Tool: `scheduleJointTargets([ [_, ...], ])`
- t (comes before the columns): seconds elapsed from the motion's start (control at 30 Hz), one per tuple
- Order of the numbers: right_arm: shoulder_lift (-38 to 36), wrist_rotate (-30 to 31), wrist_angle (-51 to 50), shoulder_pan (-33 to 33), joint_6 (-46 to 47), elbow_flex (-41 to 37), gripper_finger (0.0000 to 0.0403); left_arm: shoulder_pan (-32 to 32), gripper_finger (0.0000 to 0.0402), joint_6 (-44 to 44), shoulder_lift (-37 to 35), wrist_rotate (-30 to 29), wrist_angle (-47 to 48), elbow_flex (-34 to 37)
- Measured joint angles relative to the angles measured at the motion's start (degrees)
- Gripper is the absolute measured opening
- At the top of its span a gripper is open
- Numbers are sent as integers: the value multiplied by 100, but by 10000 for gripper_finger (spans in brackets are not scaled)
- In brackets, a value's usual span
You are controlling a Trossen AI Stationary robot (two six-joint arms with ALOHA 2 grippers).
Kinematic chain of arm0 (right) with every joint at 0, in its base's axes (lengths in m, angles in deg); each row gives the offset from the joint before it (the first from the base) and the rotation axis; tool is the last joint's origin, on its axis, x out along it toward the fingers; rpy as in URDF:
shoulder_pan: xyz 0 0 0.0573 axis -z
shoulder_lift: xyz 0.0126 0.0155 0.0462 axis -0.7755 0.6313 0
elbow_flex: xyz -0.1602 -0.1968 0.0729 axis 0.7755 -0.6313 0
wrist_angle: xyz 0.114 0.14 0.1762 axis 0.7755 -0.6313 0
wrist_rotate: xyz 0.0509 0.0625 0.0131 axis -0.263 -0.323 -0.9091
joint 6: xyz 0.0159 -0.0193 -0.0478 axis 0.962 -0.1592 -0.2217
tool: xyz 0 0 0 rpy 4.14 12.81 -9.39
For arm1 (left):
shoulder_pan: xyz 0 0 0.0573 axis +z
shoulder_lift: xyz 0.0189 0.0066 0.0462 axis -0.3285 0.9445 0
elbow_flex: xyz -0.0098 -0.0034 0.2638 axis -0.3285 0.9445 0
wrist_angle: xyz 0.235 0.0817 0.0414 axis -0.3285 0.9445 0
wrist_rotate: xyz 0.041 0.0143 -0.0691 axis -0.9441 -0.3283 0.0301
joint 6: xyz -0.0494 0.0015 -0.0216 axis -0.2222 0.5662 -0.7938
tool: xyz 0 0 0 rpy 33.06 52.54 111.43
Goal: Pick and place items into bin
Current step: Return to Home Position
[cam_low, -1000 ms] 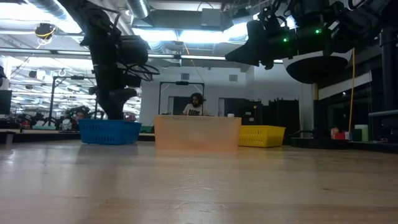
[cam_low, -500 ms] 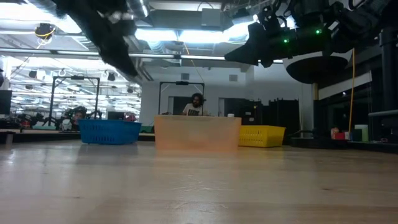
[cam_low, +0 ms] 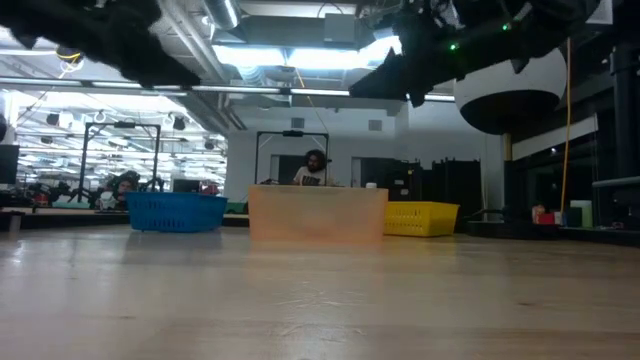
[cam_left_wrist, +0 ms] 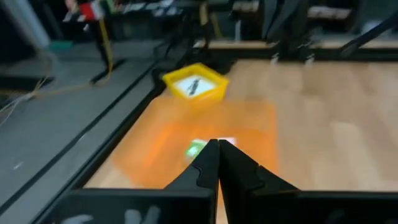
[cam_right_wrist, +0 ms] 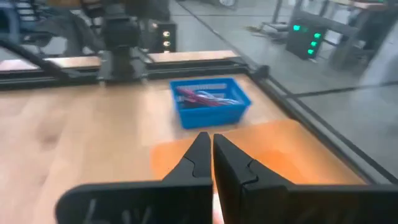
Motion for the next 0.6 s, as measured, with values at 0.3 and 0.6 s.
scheduleJointTargets([
  [0.3,246,178,106,-731,152,-63,0,-699,2,-245,-1483,480,-383,881],
  [0.6,273,507,497,-1121,110,-61,0,-1008,2,101,-2590,243,-138,1165],
])
